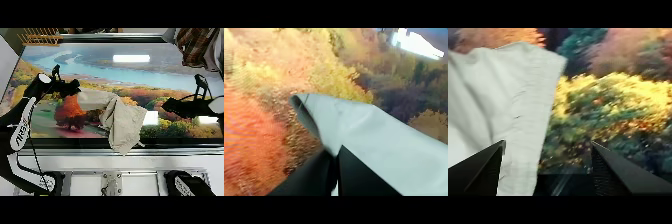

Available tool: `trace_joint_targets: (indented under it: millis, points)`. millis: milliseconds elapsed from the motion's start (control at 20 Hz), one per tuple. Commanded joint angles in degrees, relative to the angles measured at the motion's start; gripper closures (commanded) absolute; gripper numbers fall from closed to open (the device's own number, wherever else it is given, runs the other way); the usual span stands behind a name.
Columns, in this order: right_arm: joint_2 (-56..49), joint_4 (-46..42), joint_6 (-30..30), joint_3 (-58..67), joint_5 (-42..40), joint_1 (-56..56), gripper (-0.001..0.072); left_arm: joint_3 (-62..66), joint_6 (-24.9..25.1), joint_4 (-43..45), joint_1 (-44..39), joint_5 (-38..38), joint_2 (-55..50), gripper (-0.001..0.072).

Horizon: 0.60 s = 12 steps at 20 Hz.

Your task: Fold the clothes and pants, and hang the long-sleeved shirts on hangers.

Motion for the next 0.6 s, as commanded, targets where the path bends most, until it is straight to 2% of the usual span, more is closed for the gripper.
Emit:
trace_joint_targets:
  millis: [0,100,200,300,550]
  points:
    - [-14.8,-1.4,3.2,-0.1,-10.2,0.1,0.0127,0.7,0.0,0.1,0.8,-1.1,1.5,0.07]
    - [-23.1,8.7,-4.2,0.0,-14.5,0.2,0.0128,0.7,0.0,0.1,0.9,-1.2,1.5,0.07]
    - [-29.2,22.9,-15.5,0.1,-15.9,0.7,0.0134,0.7,0.0,0.1,0.9,-0.8,1.5,0.07]
    - [-32.7,30.5,-22.1,0.5,-16.6,2.7,0.0134,0.7,0.0,0.1,0.9,-0.5,1.5,0.07]
    - [-35.3,32.3,-23.7,1.0,-22.1,7.7,0.0143,0.7,-0.1,0.0,0.9,-0.2,1.5,0.07]
